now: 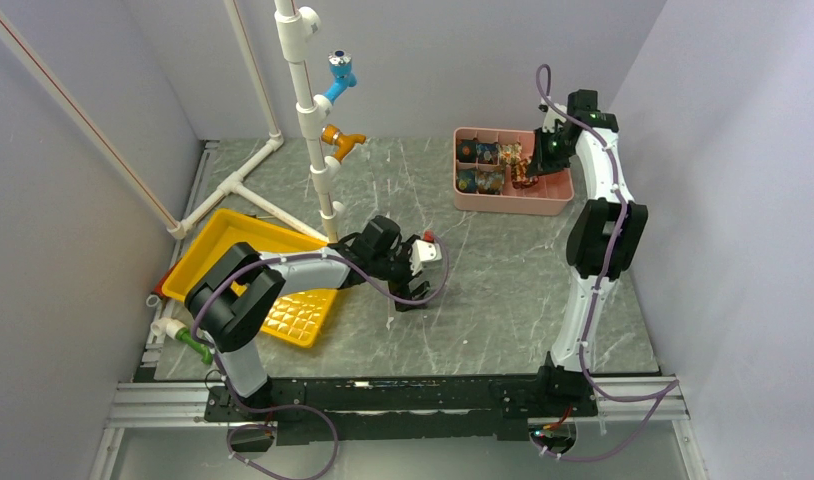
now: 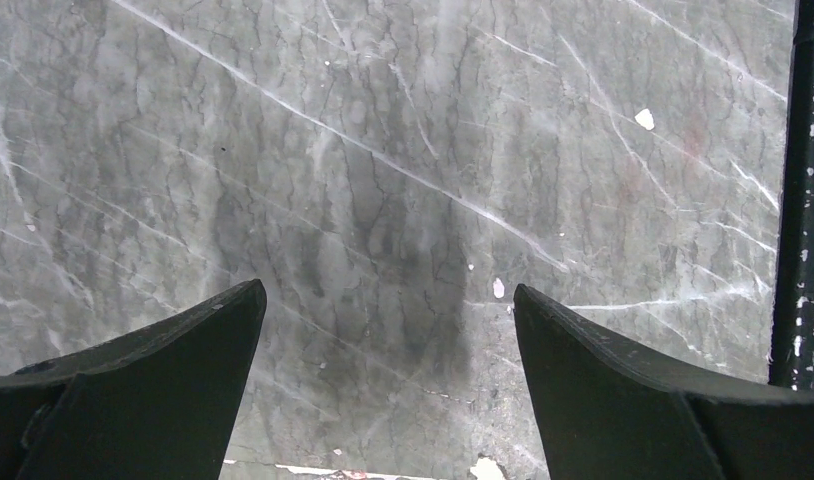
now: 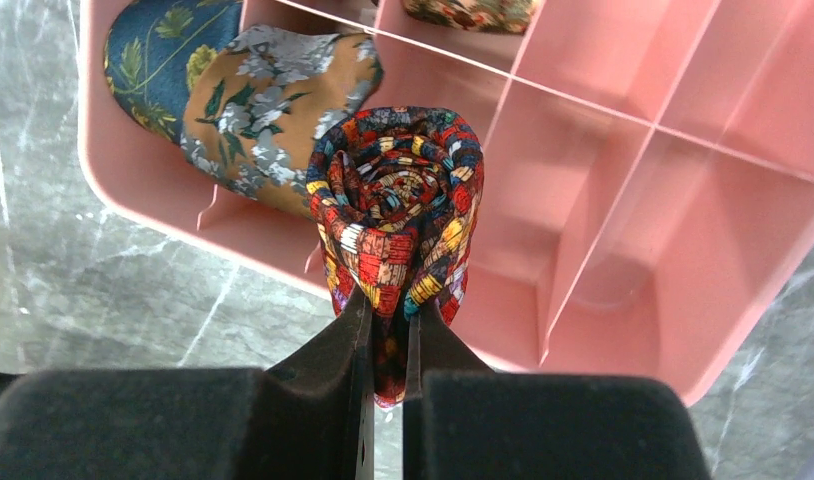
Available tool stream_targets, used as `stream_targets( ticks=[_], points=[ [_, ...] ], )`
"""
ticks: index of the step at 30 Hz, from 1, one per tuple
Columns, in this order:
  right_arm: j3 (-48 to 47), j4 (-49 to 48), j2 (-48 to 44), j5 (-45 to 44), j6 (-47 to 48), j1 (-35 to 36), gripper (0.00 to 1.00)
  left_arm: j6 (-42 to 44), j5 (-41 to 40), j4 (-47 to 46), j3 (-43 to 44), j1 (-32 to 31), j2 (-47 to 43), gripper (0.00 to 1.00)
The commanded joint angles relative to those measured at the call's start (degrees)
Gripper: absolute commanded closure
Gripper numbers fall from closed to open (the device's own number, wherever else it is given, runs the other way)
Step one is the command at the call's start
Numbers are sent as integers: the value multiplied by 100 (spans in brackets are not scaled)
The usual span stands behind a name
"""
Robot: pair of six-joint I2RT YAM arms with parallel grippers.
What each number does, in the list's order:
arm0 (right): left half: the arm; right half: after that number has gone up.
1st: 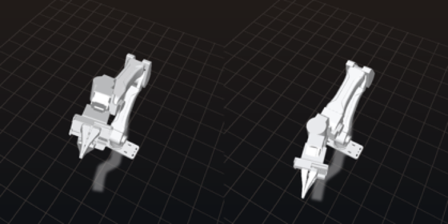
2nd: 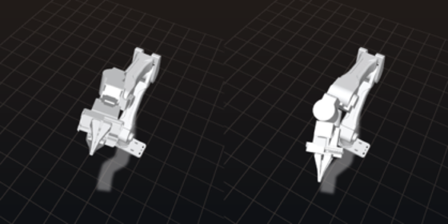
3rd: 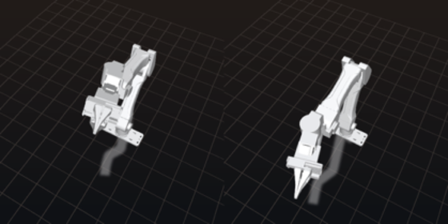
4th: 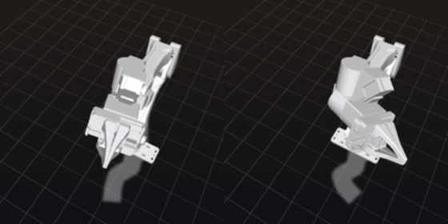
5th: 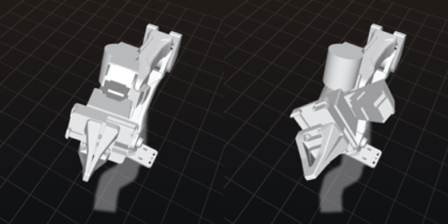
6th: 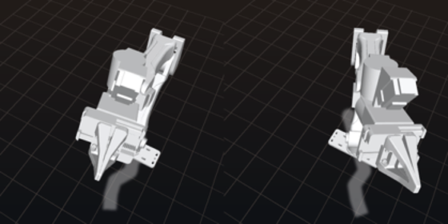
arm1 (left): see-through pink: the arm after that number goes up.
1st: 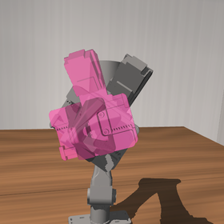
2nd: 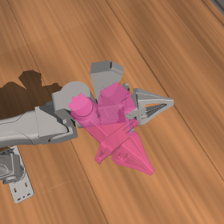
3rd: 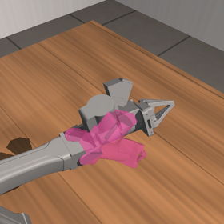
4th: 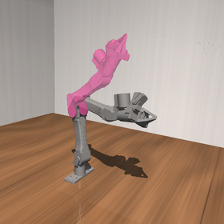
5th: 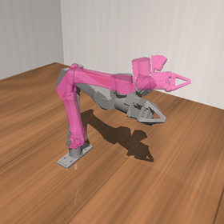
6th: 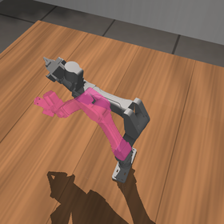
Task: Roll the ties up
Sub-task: Place the tie in the storage box.
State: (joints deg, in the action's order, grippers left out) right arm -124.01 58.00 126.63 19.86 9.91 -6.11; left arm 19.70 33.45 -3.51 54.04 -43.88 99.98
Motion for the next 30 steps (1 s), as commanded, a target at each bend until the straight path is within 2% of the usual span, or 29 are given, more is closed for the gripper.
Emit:
stream_targets(
  ticks=[1, 7, 11, 14, 17, 21, 30],
  points=[
    [151, -408, -563, -287, 978, 154, 100, -97, -44, -53, -8, 37, -253, 1],
    [1156, -1195, -1277, -686, 3291, 207, 100, -113, -56, -46, 36, 54, -285, 0],
    [1316, -908, -1339, -474, 4777, 236, 100, -106, -80, -55, 20, 59, -319, 1],
    [1289, -699, -1301, -222, 5455, 260, 100, -118, -114, -71, 6, 64, -332, 1],
    [1394, -559, -1234, -360, 6229, 407, 100, -156, -145, -95, -12, 73, -372, 1],
    [1432, -460, -1023, -974, 6710, 697, 100, -203, -194, -48, 18, 97, -413, 1],
    [1338, -677, -646, -1313, 6998, 1018, 100, -241, -225, -16, -103, 168, -549, 1]
  ],
)
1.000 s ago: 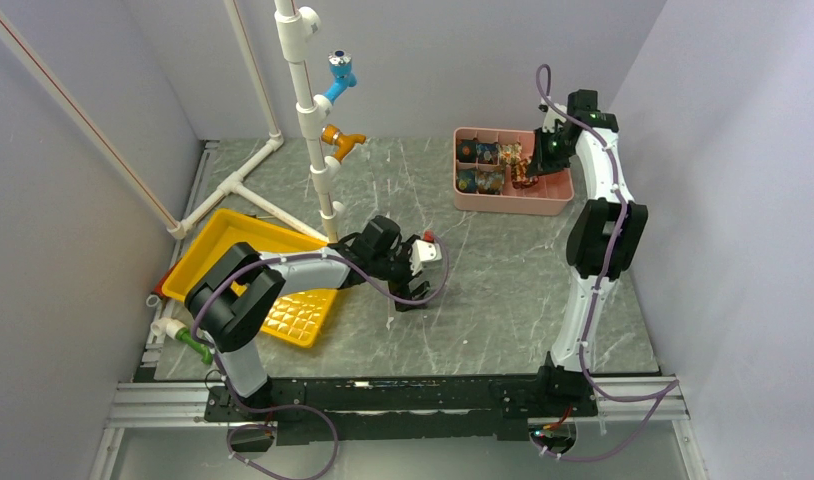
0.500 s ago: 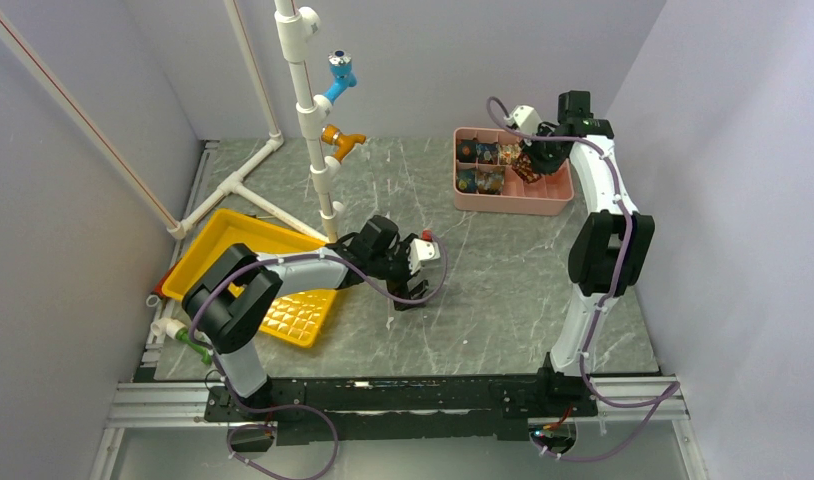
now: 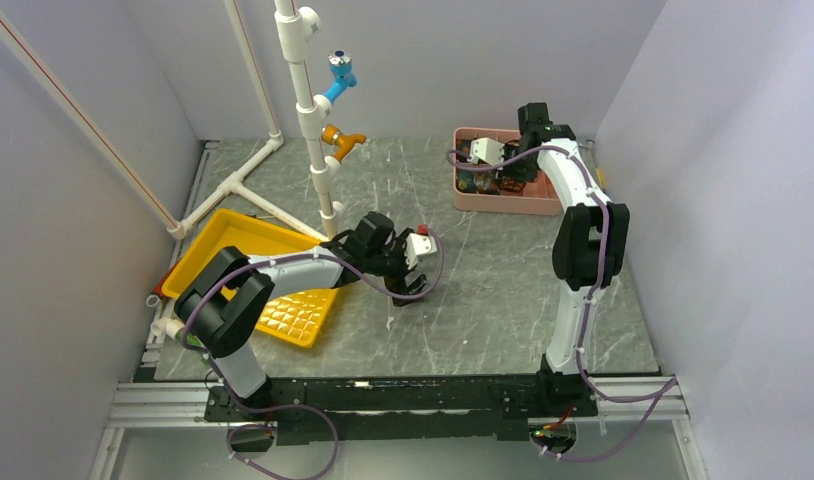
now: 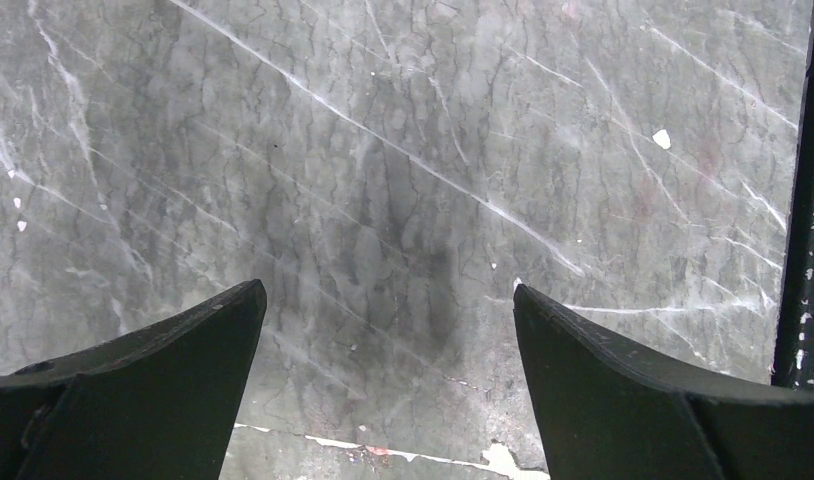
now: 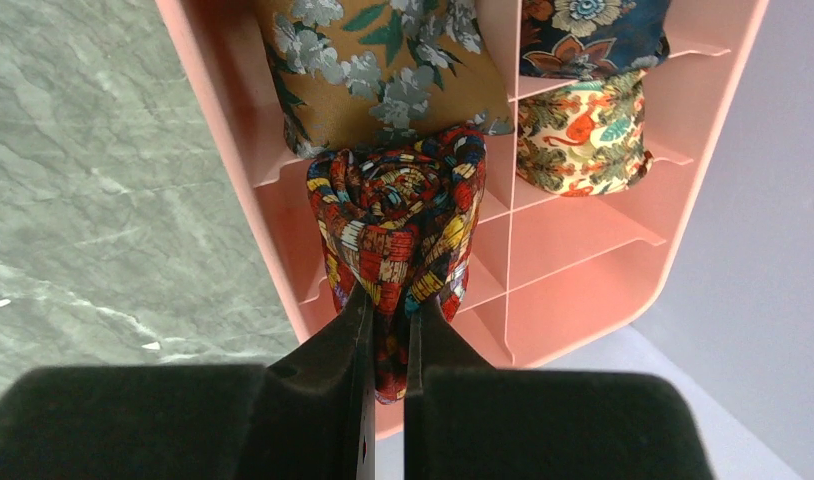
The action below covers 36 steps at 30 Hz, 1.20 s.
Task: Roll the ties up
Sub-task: Place the tie in the storage box.
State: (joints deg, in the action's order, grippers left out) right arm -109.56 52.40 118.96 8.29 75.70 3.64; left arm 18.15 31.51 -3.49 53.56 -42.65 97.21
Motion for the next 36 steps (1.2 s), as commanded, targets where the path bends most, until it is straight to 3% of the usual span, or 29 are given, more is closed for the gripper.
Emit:
stream_targets(
  ticks=[1, 26, 36],
  points=[
    [-106, -122, 160, -194, 453, 55, 100, -88, -43, -28, -64, 54, -278, 1],
    [-466, -47, 1340, -434, 706, 4, 100, -40, -56, 162, -85, 189, -343, 1],
    [-556, -119, 787, -279, 350, -2, 57, 71, 28, 339, 237, 231, -170, 1]
  ],
)
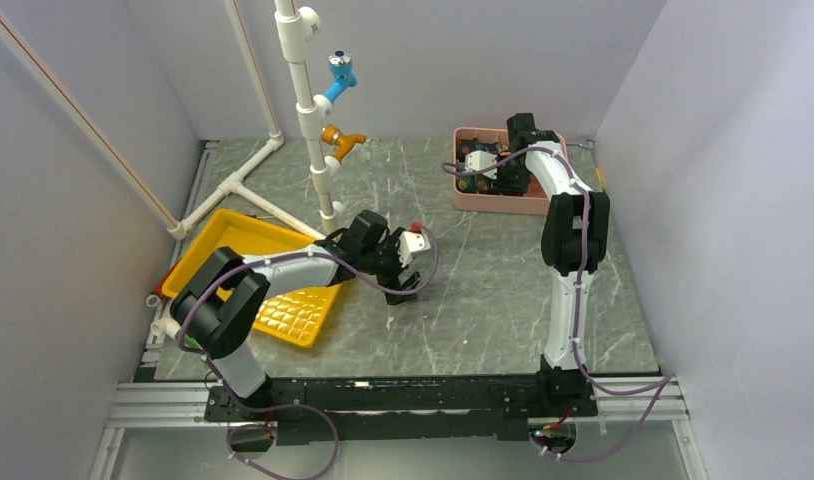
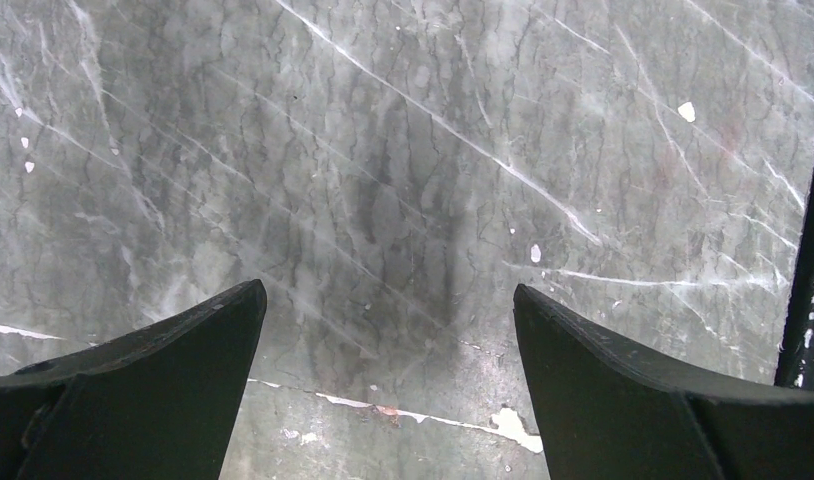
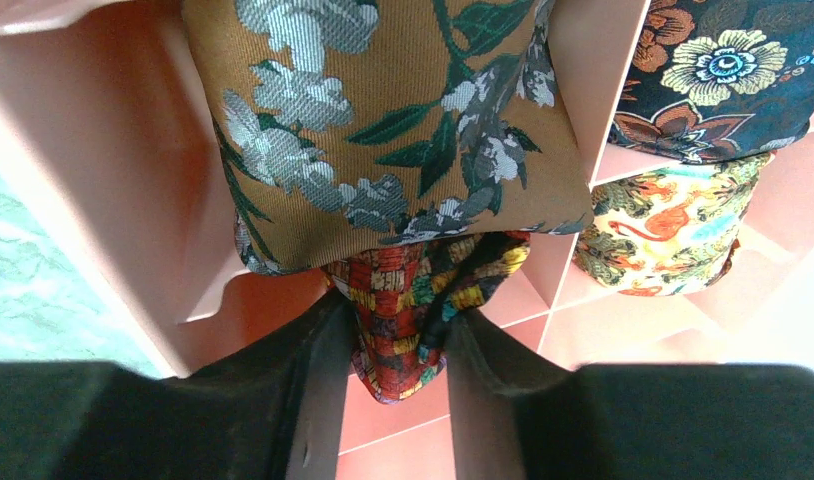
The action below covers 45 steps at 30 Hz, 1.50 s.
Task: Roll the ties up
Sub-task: Place the tie in the storage box, then reset both arms
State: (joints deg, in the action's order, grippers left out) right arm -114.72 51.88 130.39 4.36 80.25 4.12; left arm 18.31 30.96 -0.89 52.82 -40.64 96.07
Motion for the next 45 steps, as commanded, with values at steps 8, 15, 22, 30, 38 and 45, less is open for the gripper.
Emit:
stream_targets(
  ticks=[8, 15, 22, 30, 38, 45],
  points=[
    [-145, 56, -826, 223, -146, -44, 48, 79, 165, 79, 571, 40, 150, 1],
    [-217, 249, -1200, 328, -137, -39, 42, 55, 81, 80, 599, 61, 147, 1],
    [-202, 316, -1755, 530, -526, -35, 30, 149, -192, -207, 352, 69, -329, 1],
    [256, -250, -2784, 1182, -2346, -34, 0, 305, -485, 282, 540, 68, -1235, 1],
    [2465, -1514, -4578, 2311, -4790, -353, 0, 58, -677, 1823, 923, 532, -2293, 1],
    [4369, -2233, -5602, 2417, -5969, -353, 0, -889, -2365, 2751, 476, 758, -3583, 1]
  ],
)
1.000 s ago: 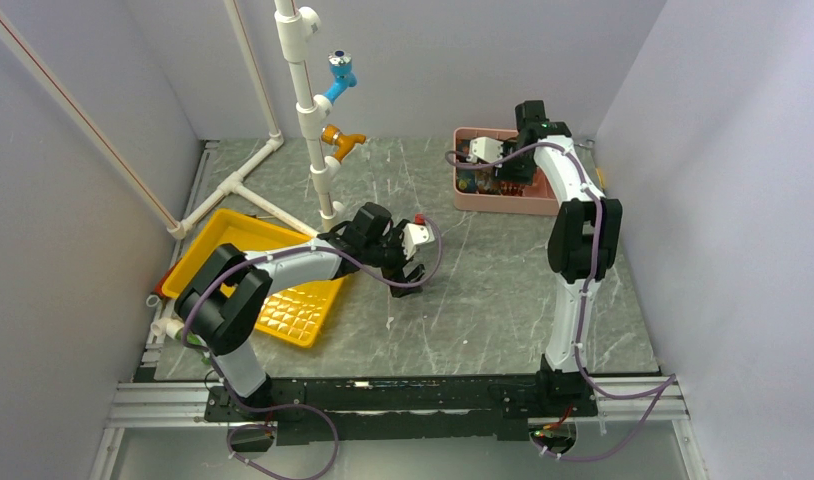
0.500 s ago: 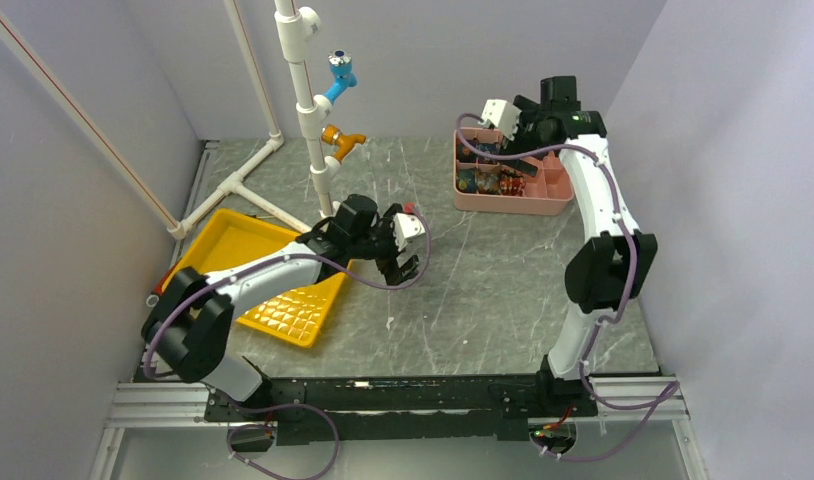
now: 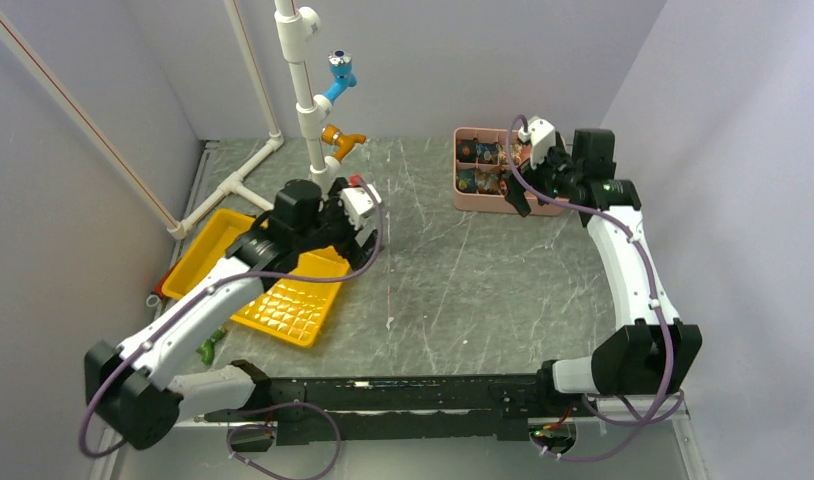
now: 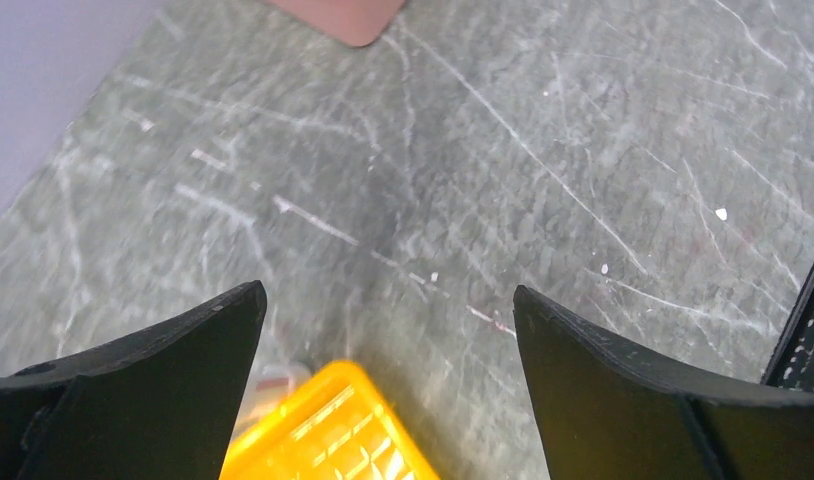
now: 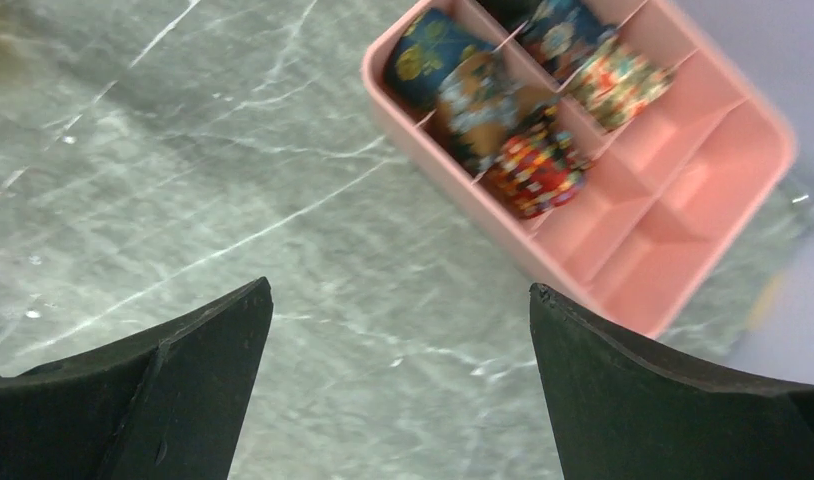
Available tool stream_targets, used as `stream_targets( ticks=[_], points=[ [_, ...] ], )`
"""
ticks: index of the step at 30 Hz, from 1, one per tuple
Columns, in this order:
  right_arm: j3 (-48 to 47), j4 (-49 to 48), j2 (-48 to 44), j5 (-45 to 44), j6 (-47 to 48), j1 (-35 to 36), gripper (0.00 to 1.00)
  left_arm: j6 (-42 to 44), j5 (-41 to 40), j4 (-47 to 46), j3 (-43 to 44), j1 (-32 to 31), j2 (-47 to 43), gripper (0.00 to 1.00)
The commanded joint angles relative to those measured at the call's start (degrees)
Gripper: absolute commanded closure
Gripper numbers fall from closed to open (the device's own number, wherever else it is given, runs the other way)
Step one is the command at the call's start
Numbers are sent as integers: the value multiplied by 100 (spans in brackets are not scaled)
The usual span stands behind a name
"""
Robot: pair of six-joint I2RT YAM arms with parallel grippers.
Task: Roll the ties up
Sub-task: Reset both arms
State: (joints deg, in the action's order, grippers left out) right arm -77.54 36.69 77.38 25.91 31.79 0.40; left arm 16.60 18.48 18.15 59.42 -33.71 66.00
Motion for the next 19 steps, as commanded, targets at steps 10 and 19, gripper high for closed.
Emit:
stream_targets(
  ticks=[10, 19],
  points=[
    [2842, -1471, -1570, -351, -2040, 21, 0, -1189, -1569, 1867, -1045, 1123, -1658, 1],
    [2977, -1276, -1840, -395, -2235, 30, 0, -1621, -1751, 1600, -1140, 2025, -1629, 1]
  ],
)
